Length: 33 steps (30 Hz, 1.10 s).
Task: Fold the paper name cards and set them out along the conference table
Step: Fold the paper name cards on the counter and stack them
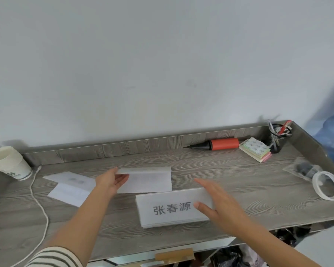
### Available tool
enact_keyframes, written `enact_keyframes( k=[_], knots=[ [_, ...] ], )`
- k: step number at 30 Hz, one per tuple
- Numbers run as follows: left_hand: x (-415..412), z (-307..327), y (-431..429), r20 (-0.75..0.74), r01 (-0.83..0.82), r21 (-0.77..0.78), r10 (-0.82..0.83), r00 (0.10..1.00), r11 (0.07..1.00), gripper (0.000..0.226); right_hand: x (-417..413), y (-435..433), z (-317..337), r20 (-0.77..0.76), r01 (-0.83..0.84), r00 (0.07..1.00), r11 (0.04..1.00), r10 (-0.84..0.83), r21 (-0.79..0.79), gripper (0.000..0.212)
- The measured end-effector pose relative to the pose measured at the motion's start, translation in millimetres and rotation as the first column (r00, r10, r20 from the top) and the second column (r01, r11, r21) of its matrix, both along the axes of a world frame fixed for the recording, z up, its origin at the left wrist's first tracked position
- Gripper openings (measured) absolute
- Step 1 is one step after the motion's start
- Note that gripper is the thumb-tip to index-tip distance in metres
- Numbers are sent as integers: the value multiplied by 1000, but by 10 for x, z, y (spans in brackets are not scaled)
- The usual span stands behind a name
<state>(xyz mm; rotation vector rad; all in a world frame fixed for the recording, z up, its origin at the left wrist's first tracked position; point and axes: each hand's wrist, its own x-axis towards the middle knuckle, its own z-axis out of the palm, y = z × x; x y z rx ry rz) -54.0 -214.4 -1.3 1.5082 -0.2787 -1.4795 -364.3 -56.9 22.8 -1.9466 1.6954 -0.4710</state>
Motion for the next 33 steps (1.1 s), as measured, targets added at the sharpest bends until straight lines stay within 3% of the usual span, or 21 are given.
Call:
enact_keyframes(
  k=[5, 8, 11, 15, 19, 21, 23, 25, 29, 33],
  knots=[
    [-7, 75, -31, -47, 25, -22, -26, 999, 999, 10, -96, 67, 86, 85, 108, 990, 994, -109, 18, 68],
    [-70, 327, 137, -92, 86, -175, -104, 990, 981, 23, -172, 44, 185, 208, 256, 950, 963, -234, -82, 56],
    [-145, 595, 341, -97, 126, -317, -164, 982, 940, 25, -181, -71, 373, 392, 392, 865, 910, -314, -135, 46],
    [-343, 847, 653, -119, 147, -429, -217, 969, 892, 21, -77, -283, 607, 601, 386, 742, 922, -298, -20, 14],
    [-477, 896, 923, -67, 171, -482, -230, 971, 859, 20, -9, -362, 664, 738, 372, 607, 926, -296, 65, 14],
    [-438, 846, 1011, 166, 236, -477, -177, 970, 847, 17, -10, -319, 631, 726, 381, 628, 924, -280, 28, 18],
    [-373, 759, 1100, 452, 350, -432, -136, 881, 831, 10, -32, -231, 554, 663, 362, 699, 932, -269, -3, 20],
    [-330, 656, 1198, 608, 440, -381, -138, 782, 813, 8, -59, -133, 462, 562, 343, 781, 939, -274, -18, 18],
    [-265, 386, 1332, 718, 537, -269, -205, 665, 799, 10, -95, 16, 227, 397, 356, 871, 929, -290, -104, 15],
    [-246, 165, 1408, 756, 544, -196, -228, 613, 816, 12, -72, 110, 100, 329, 396, 875, 916, -355, -68, 23]
  ],
)
